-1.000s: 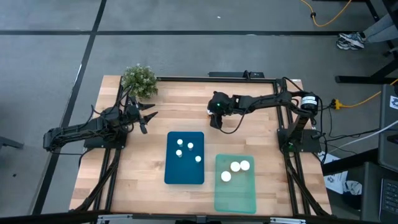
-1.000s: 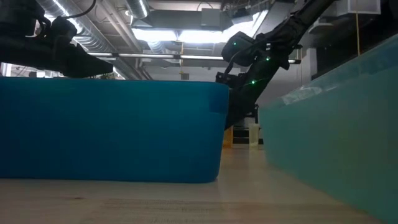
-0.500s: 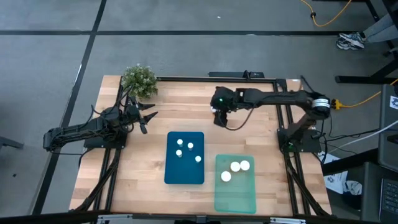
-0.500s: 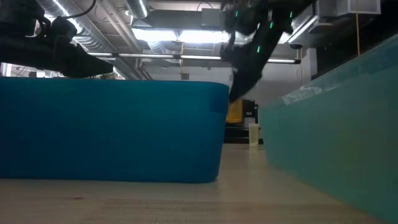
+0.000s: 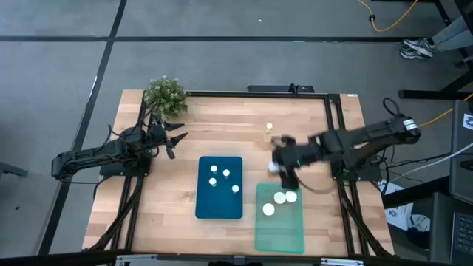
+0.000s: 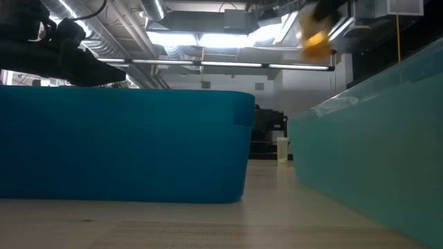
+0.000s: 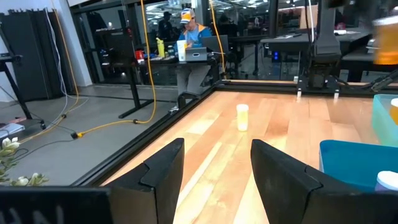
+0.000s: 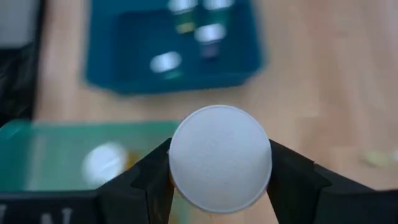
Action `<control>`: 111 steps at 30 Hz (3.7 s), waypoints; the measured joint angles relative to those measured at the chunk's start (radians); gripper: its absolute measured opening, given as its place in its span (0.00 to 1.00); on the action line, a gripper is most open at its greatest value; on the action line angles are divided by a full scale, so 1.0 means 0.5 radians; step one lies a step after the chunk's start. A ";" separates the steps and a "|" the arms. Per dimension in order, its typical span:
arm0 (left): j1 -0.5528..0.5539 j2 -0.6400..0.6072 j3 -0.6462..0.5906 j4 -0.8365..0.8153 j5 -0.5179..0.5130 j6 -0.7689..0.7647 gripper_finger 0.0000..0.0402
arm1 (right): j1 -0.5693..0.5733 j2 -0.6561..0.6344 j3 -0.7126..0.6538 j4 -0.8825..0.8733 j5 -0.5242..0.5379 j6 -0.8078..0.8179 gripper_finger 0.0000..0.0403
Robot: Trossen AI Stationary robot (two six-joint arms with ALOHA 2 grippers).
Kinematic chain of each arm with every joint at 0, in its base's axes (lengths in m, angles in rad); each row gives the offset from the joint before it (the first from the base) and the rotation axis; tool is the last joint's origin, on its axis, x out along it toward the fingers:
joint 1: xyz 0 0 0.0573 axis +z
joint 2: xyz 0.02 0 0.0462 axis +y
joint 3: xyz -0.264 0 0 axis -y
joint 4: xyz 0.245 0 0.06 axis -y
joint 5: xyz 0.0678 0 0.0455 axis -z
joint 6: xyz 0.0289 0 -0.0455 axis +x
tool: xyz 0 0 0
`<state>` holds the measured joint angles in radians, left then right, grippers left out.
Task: Pick and place medicine bottles into bin by pill shape (circle, oval)
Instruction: Put the orange pill bottle into the light blue bin, then put the yellow pill bottle into the blue bin
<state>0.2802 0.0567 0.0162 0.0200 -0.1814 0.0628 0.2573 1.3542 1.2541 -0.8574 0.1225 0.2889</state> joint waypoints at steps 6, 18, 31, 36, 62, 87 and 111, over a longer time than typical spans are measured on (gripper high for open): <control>0.000 0.001 0.000 -0.001 0.000 0.000 0.44 | 0.532 0.144 0.000 0.047 0.023 0.043 0.51; -0.001 0.000 0.000 -0.001 0.000 0.000 0.44 | 0.990 0.522 0.000 0.085 0.279 0.665 0.51; -0.001 0.000 0.000 0.000 0.000 0.000 0.44 | 1.017 0.891 0.000 0.106 0.292 0.825 0.52; 0.000 0.000 0.000 -0.001 0.000 0.000 0.44 | 1.016 0.922 -0.001 0.111 0.381 0.824 0.52; 0.000 0.001 0.000 -0.001 0.000 0.000 0.44 | 1.015 0.923 0.405 -0.487 0.592 0.721 0.77; 0.000 0.000 0.000 0.000 -0.001 0.000 0.44 | 1.021 0.687 0.514 -1.435 1.639 0.921 0.77; 0.000 0.001 0.000 0.000 0.000 0.000 0.44 | -0.083 -0.603 -0.767 -0.543 1.150 1.597 0.77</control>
<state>0.2802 0.0570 0.0162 0.0199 -0.1814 0.0628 0.2158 1.0525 0.8707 -1.1287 0.6977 1.0876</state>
